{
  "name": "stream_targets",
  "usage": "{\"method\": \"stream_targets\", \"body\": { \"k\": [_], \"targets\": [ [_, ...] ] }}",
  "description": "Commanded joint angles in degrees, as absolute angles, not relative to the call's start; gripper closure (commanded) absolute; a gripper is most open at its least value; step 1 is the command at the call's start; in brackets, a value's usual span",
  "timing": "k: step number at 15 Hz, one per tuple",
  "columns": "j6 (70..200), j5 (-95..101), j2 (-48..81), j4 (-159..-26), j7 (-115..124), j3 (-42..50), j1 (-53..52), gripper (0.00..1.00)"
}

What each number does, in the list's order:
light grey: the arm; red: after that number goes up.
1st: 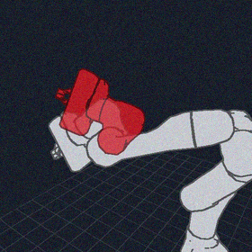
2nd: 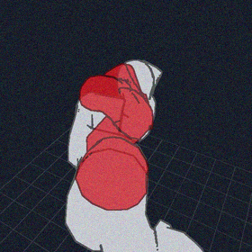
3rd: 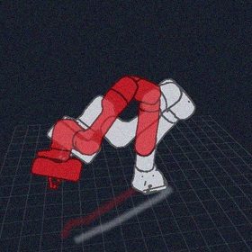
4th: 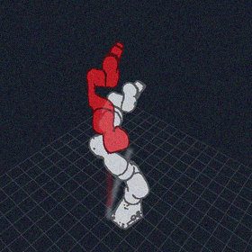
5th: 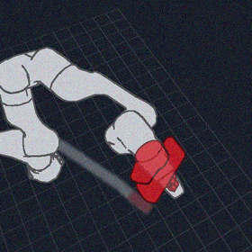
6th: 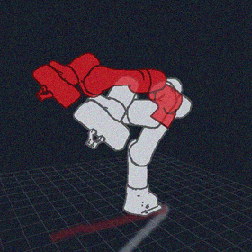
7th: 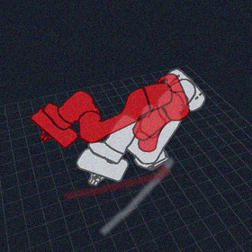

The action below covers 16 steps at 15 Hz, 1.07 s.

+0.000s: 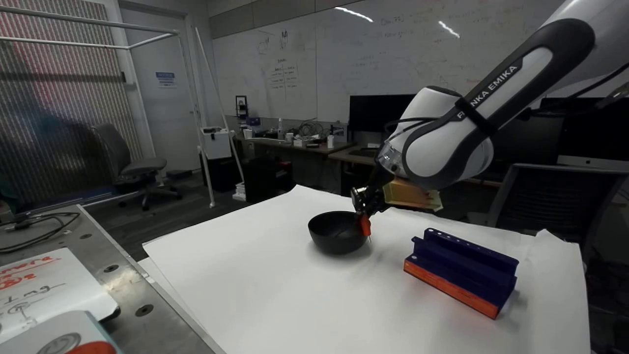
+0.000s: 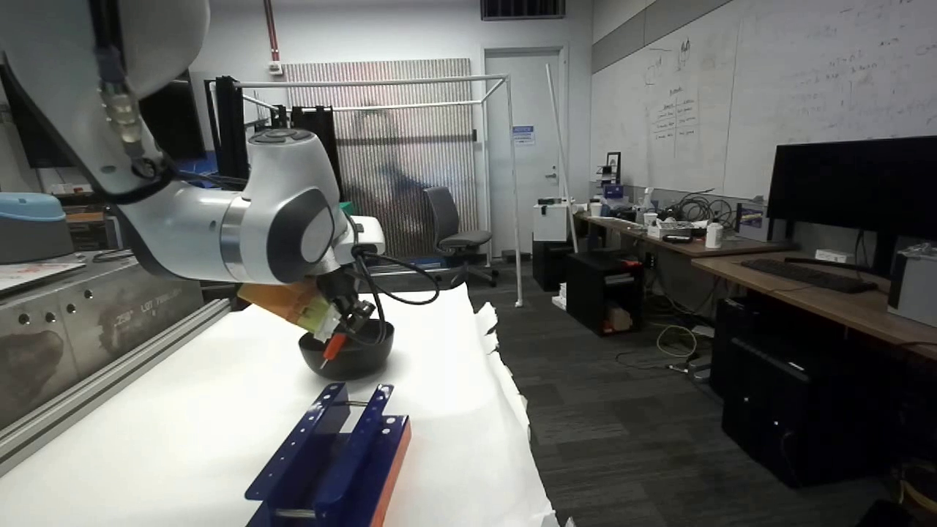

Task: Pick up the orange object and put it in the black bowl.

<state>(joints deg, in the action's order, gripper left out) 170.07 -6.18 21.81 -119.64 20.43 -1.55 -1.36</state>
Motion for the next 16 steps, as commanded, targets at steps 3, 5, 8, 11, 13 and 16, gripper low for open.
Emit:
{"method": "stream_targets", "body": {
  "k": [3, 5, 8, 11, 13, 16],
  "targets": [
    [170.85, -10.4, 23.35, -118.11, 18.95, -2.31, -1.91, 0.37],
    [169.46, -11.52, 21.59, -118.91, 18.58, -3.26, -1.43, 0.23],
    [167.02, -12.86, 17.25, -120.88, 18.07, -4.04, -1.22, 0.01],
    [157.84, -13.99, 10.68, -122.25, 18.72, -4.07, -1.23, 0.0],
    [146.94, -15.84, 5.34, -123.36, 18.27, -4.39, -1.02, 0.0],
    [130.88, -16.56, -1.99, -123.47, 16.9, -3.63, -1.52, 0.01]
  ]
}}
